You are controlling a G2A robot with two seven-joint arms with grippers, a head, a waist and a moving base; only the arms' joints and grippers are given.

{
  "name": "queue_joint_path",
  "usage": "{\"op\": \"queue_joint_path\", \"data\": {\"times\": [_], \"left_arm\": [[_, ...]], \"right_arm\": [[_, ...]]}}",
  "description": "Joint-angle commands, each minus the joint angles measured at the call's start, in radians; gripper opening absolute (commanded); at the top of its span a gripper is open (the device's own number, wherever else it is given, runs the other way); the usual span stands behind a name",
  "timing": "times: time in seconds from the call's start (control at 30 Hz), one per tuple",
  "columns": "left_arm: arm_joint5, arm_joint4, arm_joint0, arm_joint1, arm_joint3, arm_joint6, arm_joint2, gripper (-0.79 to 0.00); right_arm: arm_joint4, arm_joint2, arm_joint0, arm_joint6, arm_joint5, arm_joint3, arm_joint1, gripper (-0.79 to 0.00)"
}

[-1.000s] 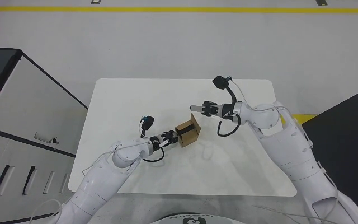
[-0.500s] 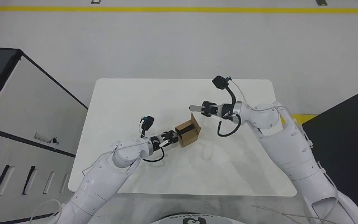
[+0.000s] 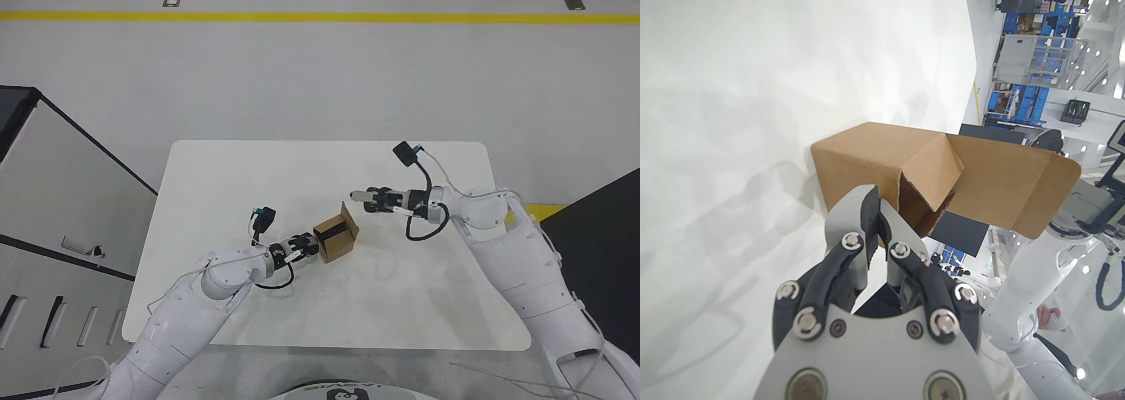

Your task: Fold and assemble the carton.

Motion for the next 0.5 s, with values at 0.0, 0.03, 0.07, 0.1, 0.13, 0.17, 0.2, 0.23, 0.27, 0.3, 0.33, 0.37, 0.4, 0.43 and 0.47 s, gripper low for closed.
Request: {"op": "queue_joint_path", "data": {"times": [0.0, 0.03, 0.07, 0.1, 0.13, 0.17, 0.2, 0.23, 0.27, 0.3, 0.33, 0.37, 0.4, 0.43, 0.47], "left_arm": [[0.000, 0.000, 0.000, 0.000, 0.000, 0.000, 0.000, -0.785], [0.000, 0.000, 0.000, 0.000, 0.000, 0.000, 0.000, -0.785], [0.000, 0.000, 0.000, 0.000, 0.000, 0.000, 0.000, -0.785], [0.000, 0.000, 0.000, 0.000, 0.000, 0.000, 0.000, -0.785], [0.000, 0.000, 0.000, 0.000, 0.000, 0.000, 0.000, -0.785], [0.000, 0.000, 0.000, 0.000, 0.000, 0.000, 0.000, -0.785], [0.000, 0.000, 0.000, 0.000, 0.000, 0.000, 0.000, -0.785], [0.000, 0.000, 0.000, 0.000, 0.000, 0.000, 0.000, -0.785], [0.000, 0.000, 0.000, 0.000, 0.000, 0.000, 0.000, -0.785], [0.000, 0.000, 0.000, 0.000, 0.000, 0.000, 0.000, -0.785], [0.000, 0.000, 0.000, 0.000, 0.000, 0.000, 0.000, -0.785], [0.000, 0.000, 0.000, 0.000, 0.000, 0.000, 0.000, -0.785], [0.000, 0.000, 0.000, 0.000, 0.000, 0.000, 0.000, -0.785], [0.000, 0.000, 0.000, 0.000, 0.000, 0.000, 0.000, -0.785], [0.000, 0.000, 0.000, 0.000, 0.000, 0.000, 0.000, -0.785]], "right_arm": [[0.039, -0.003, 0.007, 0.033, -0.034, 0.034, -0.002, -0.095], [0.036, -0.004, 0.018, 0.045, -0.044, 0.058, -0.002, 0.000], [0.036, -0.004, 0.018, 0.045, -0.044, 0.058, -0.002, 0.000], [0.036, -0.004, 0.018, 0.045, -0.044, 0.058, -0.002, 0.000], [0.036, -0.004, 0.018, 0.045, -0.044, 0.058, -0.002, 0.000], [0.036, -0.004, 0.018, 0.045, -0.044, 0.058, -0.002, 0.000], [0.036, -0.004, 0.018, 0.045, -0.044, 0.058, -0.002, 0.000], [0.036, -0.004, 0.018, 0.045, -0.044, 0.058, -0.002, 0.000], [0.036, -0.004, 0.018, 0.045, -0.044, 0.058, -0.002, 0.000], [0.036, -0.004, 0.018, 0.045, -0.044, 0.058, -0.002, 0.000], [0.027, -0.005, 0.014, 0.031, -0.039, 0.059, -0.002, 0.000], [-0.004, -0.011, 0.014, 0.019, -0.029, 0.056, -0.001, 0.000], [-0.013, -0.016, 0.017, 0.015, -0.017, 0.053, -0.002, 0.000], [-0.011, -0.018, 0.022, 0.014, -0.010, 0.054, -0.003, 0.000], [-0.016, -0.019, 0.029, 0.015, 0.004, 0.059, -0.003, 0.000]]}}
